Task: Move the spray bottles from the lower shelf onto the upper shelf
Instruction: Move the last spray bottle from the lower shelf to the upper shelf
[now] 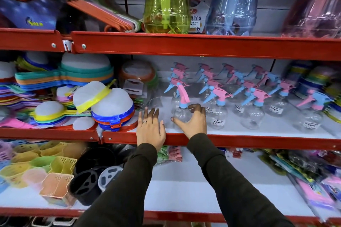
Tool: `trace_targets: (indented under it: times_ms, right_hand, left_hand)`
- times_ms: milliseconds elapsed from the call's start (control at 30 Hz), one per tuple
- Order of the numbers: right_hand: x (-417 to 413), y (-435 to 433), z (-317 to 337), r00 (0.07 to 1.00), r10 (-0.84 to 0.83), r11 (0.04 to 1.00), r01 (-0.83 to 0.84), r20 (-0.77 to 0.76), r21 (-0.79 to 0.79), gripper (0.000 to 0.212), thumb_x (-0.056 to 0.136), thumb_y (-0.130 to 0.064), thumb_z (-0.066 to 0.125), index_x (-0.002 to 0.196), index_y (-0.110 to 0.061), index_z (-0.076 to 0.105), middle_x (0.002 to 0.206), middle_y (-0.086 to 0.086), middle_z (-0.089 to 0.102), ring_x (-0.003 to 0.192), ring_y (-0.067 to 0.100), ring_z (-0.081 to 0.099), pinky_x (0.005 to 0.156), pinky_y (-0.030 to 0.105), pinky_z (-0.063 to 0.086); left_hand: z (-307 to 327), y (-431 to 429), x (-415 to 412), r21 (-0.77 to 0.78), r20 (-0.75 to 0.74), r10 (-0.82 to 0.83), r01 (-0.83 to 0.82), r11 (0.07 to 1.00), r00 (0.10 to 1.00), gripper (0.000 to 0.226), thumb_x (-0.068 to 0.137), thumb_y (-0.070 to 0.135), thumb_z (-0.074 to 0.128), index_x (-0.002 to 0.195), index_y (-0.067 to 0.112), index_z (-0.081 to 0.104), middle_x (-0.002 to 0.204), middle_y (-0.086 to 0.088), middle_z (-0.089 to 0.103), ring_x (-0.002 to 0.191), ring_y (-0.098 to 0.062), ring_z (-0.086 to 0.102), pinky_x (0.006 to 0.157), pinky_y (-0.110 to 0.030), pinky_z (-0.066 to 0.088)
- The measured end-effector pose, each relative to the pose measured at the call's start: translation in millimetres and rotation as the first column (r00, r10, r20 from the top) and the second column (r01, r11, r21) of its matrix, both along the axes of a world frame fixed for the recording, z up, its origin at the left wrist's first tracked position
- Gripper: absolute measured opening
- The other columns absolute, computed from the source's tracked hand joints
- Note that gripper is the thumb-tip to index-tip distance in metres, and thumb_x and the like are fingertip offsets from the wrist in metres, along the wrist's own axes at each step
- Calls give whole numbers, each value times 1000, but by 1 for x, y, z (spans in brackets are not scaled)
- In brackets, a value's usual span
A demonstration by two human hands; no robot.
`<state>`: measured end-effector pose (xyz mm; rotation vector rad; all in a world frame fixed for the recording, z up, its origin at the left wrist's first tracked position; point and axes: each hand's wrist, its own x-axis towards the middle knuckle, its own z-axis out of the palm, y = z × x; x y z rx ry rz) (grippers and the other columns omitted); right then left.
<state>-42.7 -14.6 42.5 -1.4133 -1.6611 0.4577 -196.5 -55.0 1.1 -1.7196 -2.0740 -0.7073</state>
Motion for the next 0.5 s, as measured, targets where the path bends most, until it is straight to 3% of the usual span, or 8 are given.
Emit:
trace_targets:
  times_ms: [133,300,433,500]
  right_hand:
    - [-2,2,2,996,87,996,-88,-20,-18,69,65,-35,85,124,-15,56,122,6,58,118,24,56,98,35,49]
    - [-4,0,1,988,148,987,-151,-51,-48,69,73,-30,78,136,-16,52,133,7,61,125,25,56,103,33,48]
    - [0,-8,-3,992,103,993,-107,-76,-56,83,73,-34,79,144,-21,39,143,8,43,136,25,42,112,33,38]
    - [4,-13,-5,990,95,993,-103,-109,-64,80,76,-32,78,145,-20,39,145,9,39,136,25,41,111,32,36]
  left_hand:
    - [-1,0,0,-2,-4,4,-4,1000,1000,58,96,35,29,142,6,50,146,-14,53,146,-33,35,124,-49,17]
    - [0,-1,0,-11,6,3,-3,1000,1000,59,96,35,28,143,7,49,147,-14,52,146,-33,34,124,-48,14]
    - [2,-2,0,-33,20,5,-4,999,1000,59,97,36,27,144,7,48,148,-14,51,147,-32,33,125,-46,13]
    - [4,-3,1,-59,41,-1,3,998,999,60,97,37,25,146,7,45,149,-15,49,146,-31,34,125,-46,13]
